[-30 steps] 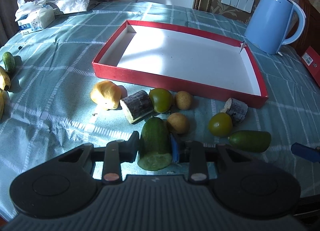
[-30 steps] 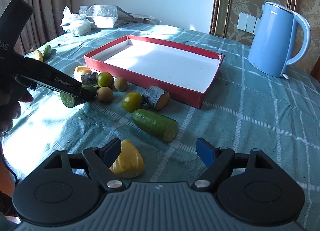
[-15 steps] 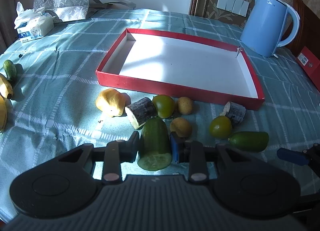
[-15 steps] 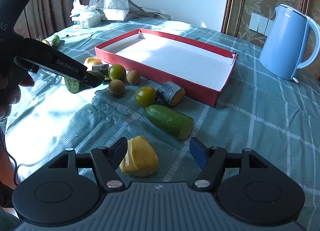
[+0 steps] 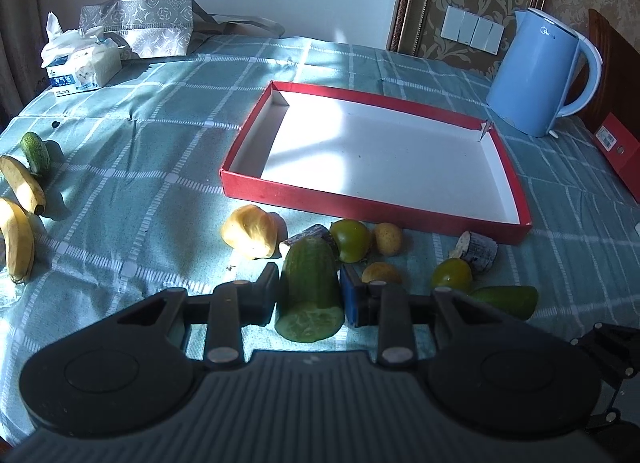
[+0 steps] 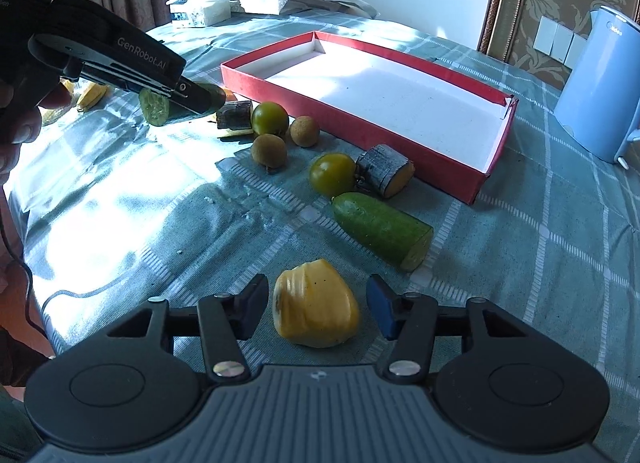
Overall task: Organize fruits
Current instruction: 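Lift the cucumber with the left gripper while the right gripper grasps the yellow jackfruit chunk, then lower the cucumber into the red tray and open the left gripper while the right gripper carries the jackfruit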
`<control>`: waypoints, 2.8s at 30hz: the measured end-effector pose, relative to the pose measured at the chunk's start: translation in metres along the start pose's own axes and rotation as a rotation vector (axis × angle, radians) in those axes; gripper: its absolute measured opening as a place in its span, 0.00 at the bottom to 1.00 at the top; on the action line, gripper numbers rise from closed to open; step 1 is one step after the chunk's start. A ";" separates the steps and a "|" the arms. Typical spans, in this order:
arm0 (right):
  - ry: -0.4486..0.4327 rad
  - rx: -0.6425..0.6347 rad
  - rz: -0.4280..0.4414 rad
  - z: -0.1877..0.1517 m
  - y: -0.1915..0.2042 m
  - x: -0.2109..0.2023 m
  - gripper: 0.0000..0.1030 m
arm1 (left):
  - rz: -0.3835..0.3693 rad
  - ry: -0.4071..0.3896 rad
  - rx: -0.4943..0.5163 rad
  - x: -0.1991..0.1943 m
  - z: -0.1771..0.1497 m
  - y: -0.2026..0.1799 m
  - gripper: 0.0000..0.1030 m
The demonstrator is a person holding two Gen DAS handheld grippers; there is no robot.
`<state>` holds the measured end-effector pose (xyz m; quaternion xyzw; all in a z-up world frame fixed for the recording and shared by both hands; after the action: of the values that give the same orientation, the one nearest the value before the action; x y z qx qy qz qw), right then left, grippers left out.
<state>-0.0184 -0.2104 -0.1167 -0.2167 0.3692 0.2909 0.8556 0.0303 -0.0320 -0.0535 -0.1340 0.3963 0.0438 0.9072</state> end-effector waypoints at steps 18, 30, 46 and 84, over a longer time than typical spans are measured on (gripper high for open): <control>-0.030 0.084 -0.045 0.006 -0.007 -0.015 0.42 | -0.029 0.021 -0.015 0.002 0.017 0.006 0.28; -0.024 0.099 -0.116 0.006 -0.007 -0.016 0.24 | -0.065 0.020 0.047 0.006 0.035 -0.003 0.28; -0.089 0.111 -0.270 0.022 -0.018 -0.043 0.24 | -0.135 -0.031 0.139 0.032 0.084 -0.029 0.28; -0.019 0.204 -0.371 0.030 -0.043 -0.027 0.24 | -0.046 0.031 0.229 0.160 0.111 -0.035 0.69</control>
<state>0.0099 -0.2339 -0.0706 -0.1903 0.3425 0.0917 0.9154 0.2246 -0.0389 -0.0906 -0.0393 0.4096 -0.0247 0.9111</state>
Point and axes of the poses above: each gripper's, at about its wrist camera, not at the fingertips, and x roughly the way its jaws point, y to its left, z to its top, the point moved 6 cm from there along x, roughly the way its jaws point, and after that the axes turned 11 degrees about -x, right-handed, at the moved point
